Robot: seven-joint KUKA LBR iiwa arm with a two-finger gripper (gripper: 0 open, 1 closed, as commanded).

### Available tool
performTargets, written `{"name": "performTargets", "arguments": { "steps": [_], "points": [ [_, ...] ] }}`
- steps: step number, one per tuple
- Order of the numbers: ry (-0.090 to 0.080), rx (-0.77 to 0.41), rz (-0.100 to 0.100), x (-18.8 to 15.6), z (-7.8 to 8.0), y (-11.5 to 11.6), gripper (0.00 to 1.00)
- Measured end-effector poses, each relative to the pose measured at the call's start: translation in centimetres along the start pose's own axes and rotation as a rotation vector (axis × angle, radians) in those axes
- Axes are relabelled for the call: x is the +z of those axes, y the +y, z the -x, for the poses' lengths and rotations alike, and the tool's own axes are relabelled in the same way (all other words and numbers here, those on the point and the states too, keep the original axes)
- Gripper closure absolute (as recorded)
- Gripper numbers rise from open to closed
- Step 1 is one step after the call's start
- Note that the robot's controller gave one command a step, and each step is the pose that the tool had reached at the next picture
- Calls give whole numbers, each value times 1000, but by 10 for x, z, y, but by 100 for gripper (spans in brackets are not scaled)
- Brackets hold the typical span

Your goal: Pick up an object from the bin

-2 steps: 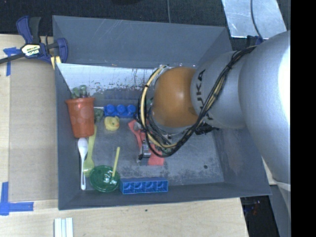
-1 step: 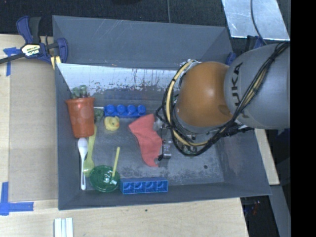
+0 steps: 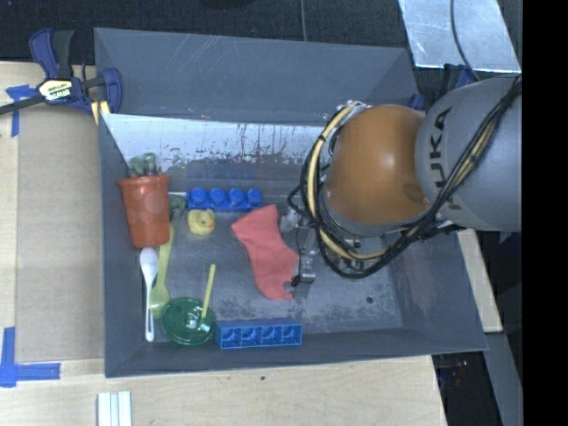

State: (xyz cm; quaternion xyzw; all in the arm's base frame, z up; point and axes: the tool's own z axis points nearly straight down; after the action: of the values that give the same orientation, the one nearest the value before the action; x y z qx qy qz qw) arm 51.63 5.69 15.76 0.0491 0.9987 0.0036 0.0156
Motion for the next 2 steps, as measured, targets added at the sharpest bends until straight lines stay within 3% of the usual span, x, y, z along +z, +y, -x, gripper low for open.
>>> {"name": "performTargets", "arguments": {
  "steps": [1,2],
  "points": [
    [-4,6,1,40,15,14,0],
    [-9,-57,1,59,51,15,0]
  ]
}}
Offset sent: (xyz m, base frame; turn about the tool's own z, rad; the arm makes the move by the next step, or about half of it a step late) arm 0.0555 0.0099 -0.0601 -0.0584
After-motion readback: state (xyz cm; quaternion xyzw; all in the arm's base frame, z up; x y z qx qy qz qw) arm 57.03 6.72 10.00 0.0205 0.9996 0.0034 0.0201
